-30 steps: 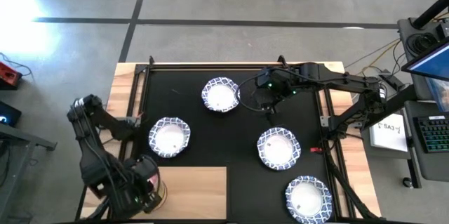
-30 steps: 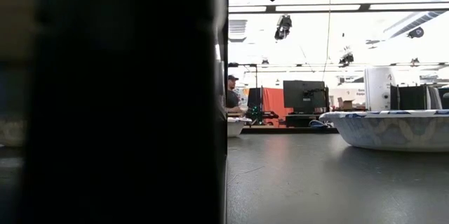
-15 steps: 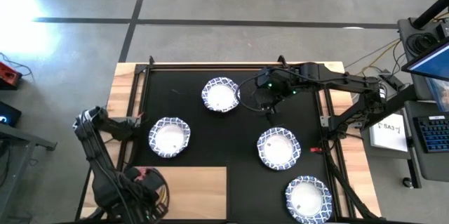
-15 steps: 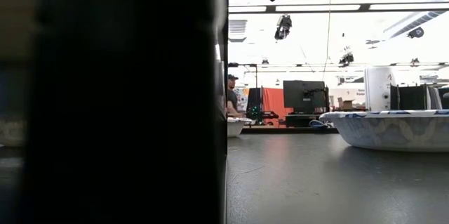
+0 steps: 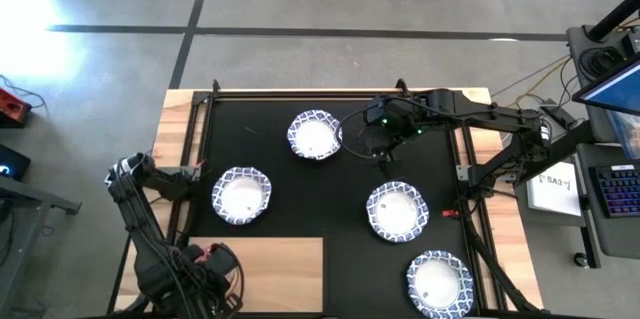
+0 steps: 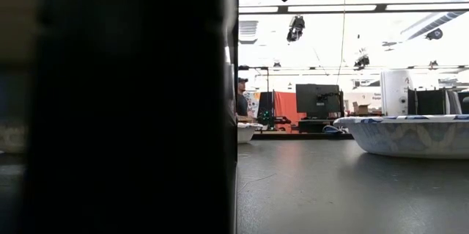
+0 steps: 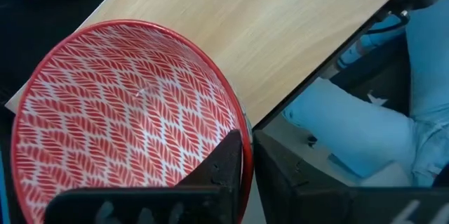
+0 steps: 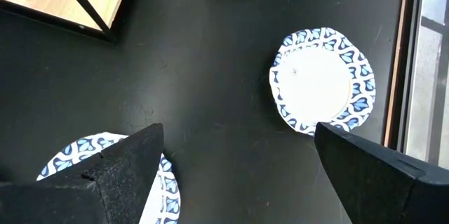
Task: Place and stack bowls onto a shelf
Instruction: Stack the red patterned bowl on top of the yellow patterned bowl on the shelf
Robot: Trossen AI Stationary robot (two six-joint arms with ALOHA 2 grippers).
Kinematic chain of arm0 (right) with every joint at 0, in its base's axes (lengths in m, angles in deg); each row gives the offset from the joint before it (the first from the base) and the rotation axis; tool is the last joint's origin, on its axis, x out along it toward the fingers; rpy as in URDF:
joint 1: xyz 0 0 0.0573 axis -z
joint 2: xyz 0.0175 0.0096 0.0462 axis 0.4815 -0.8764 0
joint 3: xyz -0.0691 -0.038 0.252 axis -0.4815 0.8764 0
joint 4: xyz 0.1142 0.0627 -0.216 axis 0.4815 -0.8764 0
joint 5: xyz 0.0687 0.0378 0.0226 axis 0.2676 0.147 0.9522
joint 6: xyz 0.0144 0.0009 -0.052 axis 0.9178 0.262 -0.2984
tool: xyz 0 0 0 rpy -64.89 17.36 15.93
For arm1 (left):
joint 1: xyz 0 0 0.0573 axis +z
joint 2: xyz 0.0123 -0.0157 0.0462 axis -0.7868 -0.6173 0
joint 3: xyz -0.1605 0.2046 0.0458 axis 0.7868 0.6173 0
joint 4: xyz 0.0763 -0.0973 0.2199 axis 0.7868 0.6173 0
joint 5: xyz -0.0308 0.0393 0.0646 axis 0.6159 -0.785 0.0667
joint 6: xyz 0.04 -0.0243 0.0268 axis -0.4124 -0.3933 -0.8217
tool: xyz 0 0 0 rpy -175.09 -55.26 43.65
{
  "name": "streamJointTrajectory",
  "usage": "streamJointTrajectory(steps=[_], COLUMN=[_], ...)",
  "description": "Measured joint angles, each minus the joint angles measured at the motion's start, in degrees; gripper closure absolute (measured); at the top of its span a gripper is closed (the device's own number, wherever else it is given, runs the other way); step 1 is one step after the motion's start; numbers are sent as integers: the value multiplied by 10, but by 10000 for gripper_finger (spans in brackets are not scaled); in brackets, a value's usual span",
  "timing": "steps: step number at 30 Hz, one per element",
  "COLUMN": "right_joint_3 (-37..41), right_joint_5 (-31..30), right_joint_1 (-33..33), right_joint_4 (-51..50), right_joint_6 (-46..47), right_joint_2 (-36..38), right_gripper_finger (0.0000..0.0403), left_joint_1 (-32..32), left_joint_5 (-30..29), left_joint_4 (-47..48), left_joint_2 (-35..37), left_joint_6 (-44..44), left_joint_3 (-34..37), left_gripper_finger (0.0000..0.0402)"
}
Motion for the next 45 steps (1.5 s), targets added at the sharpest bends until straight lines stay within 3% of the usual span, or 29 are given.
streamJointTrajectory(steps=[22, 31, 45], right_joint_3=[0, 0, 0], right_joint_5=[0, 0, 0], right_joint_1=[0, 0, 0], right_joint_4=[0, 0, 0], right_joint_6=[-1, 0, 0], right_joint_2=[0, 0, 0], right_gripper_finger=[44, 44, 44], left_joint_1=[-1, -1, -1], left_joint_5=[27, 40, 62], left_joint_4=[-15, -5, -9], left_joint_2=[0, -44, -60], left_joint_6=[22, 10, -56], left_joint_3=[13, 10, -6], left_gripper_finger=[381, 379, 328])
